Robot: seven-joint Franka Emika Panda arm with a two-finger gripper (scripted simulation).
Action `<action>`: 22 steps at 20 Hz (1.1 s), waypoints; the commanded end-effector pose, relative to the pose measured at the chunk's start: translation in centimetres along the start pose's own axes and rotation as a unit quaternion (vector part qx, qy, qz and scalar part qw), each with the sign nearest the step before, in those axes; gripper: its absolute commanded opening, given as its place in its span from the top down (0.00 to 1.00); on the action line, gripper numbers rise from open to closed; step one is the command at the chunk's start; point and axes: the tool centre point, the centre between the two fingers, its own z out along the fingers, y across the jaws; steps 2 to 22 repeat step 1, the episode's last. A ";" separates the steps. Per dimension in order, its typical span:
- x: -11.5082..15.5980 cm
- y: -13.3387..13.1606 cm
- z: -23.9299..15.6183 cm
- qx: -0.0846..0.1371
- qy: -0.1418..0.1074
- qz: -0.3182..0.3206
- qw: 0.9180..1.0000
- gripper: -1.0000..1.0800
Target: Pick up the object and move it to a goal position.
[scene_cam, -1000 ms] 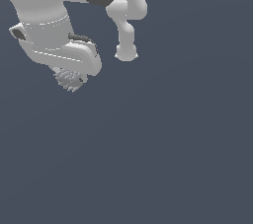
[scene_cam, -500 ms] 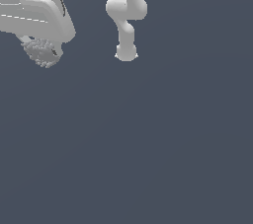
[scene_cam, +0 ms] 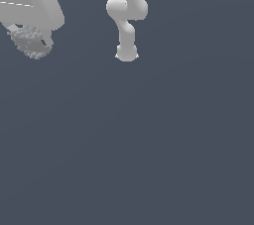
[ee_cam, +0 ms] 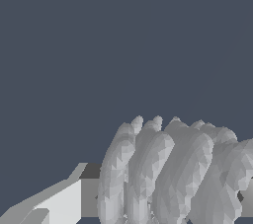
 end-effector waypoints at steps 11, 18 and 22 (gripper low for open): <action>0.0 0.0 0.0 0.000 0.000 0.000 1.000 1.00; 0.0 0.0 0.0 0.000 0.000 0.000 1.000 1.00; 0.0 0.0 0.0 0.000 0.000 0.000 1.000 1.00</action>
